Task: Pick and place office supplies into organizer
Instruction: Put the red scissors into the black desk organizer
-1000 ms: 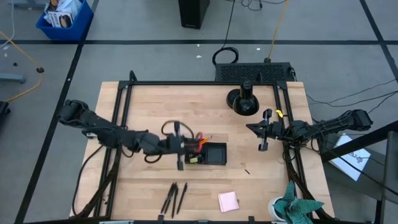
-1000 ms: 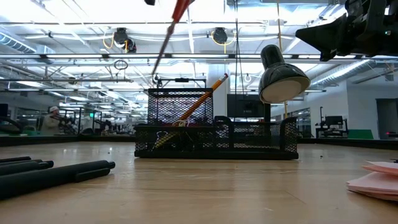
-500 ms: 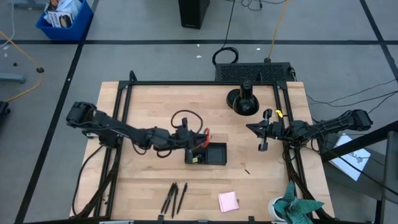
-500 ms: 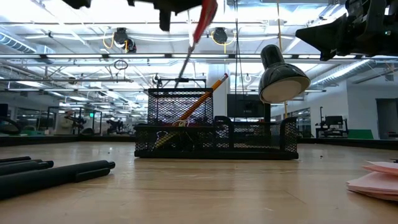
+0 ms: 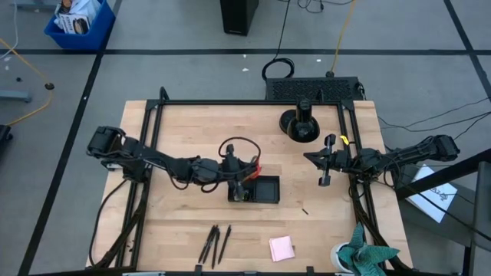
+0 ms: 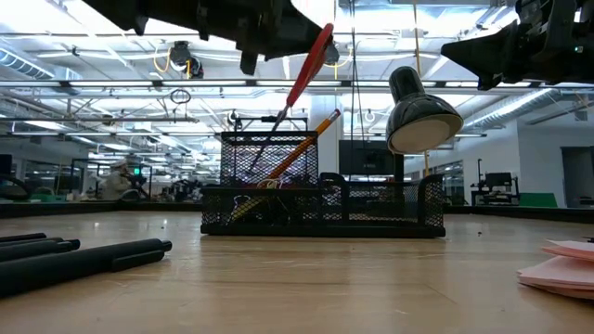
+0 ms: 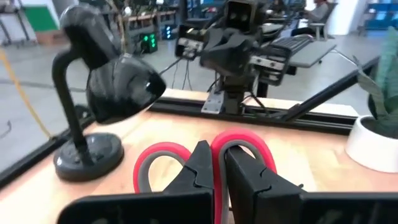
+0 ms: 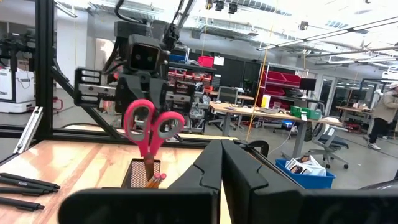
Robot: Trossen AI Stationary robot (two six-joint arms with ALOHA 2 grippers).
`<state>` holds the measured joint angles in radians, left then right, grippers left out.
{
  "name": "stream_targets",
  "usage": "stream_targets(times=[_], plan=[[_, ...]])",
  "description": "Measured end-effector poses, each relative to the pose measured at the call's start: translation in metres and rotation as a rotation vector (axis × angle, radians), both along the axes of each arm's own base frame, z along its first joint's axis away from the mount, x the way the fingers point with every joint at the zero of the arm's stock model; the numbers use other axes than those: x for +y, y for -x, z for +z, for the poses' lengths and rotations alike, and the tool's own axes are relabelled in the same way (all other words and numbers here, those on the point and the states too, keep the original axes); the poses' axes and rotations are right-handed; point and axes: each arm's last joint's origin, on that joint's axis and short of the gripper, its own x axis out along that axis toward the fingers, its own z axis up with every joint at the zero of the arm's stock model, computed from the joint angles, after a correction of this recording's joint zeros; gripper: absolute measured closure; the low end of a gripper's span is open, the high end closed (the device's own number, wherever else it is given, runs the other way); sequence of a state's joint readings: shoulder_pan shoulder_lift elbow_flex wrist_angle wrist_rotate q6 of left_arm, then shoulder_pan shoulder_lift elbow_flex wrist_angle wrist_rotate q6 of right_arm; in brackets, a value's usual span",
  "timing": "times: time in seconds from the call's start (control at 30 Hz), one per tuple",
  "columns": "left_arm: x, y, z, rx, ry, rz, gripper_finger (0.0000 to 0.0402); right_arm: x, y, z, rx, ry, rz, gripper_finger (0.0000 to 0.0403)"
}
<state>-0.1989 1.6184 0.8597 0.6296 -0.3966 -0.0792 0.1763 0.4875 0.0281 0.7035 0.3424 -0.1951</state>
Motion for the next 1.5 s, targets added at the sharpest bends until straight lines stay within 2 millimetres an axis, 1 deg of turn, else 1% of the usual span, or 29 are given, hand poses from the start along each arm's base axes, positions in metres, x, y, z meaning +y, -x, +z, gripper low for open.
stream_targets(times=[0.17,0.3,0.37,0.43,0.6,0.67,0.77,0.87,0.93,1.27,1.5], plan=[[0.004,-0.002,-0.011,0.037,0.054,0.082,0.0380,0.000,0.000,0.000,0.000,0.000,0.000,0.0403],[0.004,-0.006,-0.016,0.020,0.110,0.098,0.0388,0.000,0.000,0.000,0.000,0.000,0.000,0.0403],[0.003,-0.005,-0.023,0.060,0.104,0.105,0.0392,0.000,0.000,0.000,0.001,0.000,0.000,0.0403],[0.003,-0.008,-0.027,0.055,0.123,0.111,0.0392,0.000,0.000,0.000,0.004,0.001,-0.001,0.0403],[0.002,-0.010,-0.036,0.073,0.141,0.138,0.0379,0.000,0.000,0.000,0.004,0.001,-0.001,0.0403],[0.001,-0.010,-0.043,0.109,0.130,0.138,0.0382,0.000,0.000,0.000,0.004,0.001,0.000,0.0403],[0.000,-0.013,-0.049,0.110,0.140,0.139,0.0391,0.000,0.000,0.000,0.004,0.001,-0.001,0.0403],[0.000,-0.014,-0.053,0.126,0.137,0.134,0.0388,0.000,0.000,0.000,0.004,0.001,-0.001,0.0403],[-0.001,-0.015,-0.055,0.133,0.122,0.122,0.0377,0.000,0.000,0.000,0.004,0.001,-0.001,0.0403],[-0.012,-0.013,-0.055,0.161,0.033,0.040,0.0305,0.000,0.000,0.000,0.005,0.004,-0.003,0.0403],[-0.016,-0.012,-0.055,0.175,-0.015,-0.002,0.0245,0.000,0.000,0.000,0.005,0.004,-0.003,0.0403]])
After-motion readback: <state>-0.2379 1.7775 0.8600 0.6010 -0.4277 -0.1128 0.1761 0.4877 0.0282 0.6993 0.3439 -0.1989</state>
